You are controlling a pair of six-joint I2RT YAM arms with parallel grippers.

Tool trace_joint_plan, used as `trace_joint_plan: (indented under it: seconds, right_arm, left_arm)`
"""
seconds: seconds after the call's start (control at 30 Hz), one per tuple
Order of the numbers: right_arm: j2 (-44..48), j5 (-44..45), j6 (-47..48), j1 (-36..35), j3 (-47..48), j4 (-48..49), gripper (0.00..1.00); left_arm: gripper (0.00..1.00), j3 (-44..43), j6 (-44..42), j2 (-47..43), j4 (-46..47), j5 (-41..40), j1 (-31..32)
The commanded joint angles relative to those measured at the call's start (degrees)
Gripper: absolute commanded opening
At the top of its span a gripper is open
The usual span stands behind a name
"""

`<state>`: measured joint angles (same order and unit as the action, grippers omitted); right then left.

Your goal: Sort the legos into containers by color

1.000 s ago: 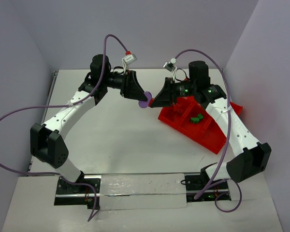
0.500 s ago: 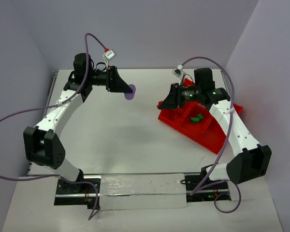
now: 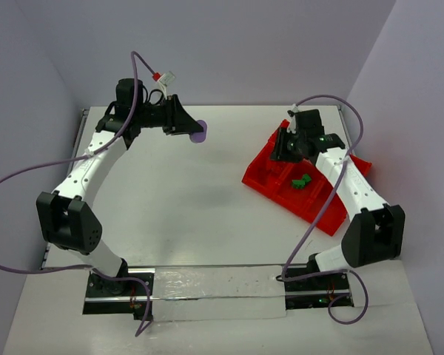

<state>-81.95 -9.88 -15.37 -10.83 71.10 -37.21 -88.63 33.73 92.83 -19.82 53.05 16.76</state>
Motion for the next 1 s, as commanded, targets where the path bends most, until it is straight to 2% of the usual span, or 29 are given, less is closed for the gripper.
trace_joint_plan:
  seconds: [0.0,0.07,0.2,0.23,0.27,0.4,0.53,0.73,0.87,0.97]
  right_arm:
    - [-3.84,7.02,-0.89,0.28,2.42,3.03,0.06]
    - [-5.76,6.90,-1.07,0.28,2.65,3.63,0.11]
    - [-7.26,7.16,-1.33,0.28,3.26,4.16,0.28]
    - [-7.52,7.16,-1.33,0.28,3.26,4.25,0.36]
    - [-7.96,7.07,-1.24,0.20,3.43,4.34,0.50]
    - [-8.51,6.93,-1.07,-0.22,4.10,4.32,0.75]
    - [-8.27,6.47,-0.98,-0.24,5.17,3.87,0.83]
    - [-7.61,6.54,-0.36,-0.16,8.76,1.82,0.82]
    - [-3.05,6.54,-1.24,0.55,10.72,0.56,0.82]
    - [1.69,6.81,-2.47,3.00,13.07,-0.87,0.82]
  left_arm:
    - [0.00,-4.52,-1.90,2.18,-6.10,-10.00,0.93]
    - [0.00,-4.43,-2.43,2.88,-7.85,-12.00,1.17]
    - [0.00,-3.84,-2.35,3.77,-8.14,-13.68,1.87]
    - [0.00,-4.45,-2.44,4.11,-8.49,-14.12,2.04]
    - [0.00,-5.75,-2.96,4.90,-9.62,-14.72,2.14]
    - [0.00,-6.73,-3.43,6.09,-10.28,-14.33,2.65]
    - [0.00,-7.94,-3.07,7.40,-9.99,-13.99,3.49]
    - [0.00,-11.79,-3.58,10.06,-11.12,-14.64,5.71]
    - [0.00,-16.03,-4.64,11.84,-12.70,-16.66,9.15]
    - [0.00,-19.56,-4.25,15.00,-12.83,-17.43,14.22]
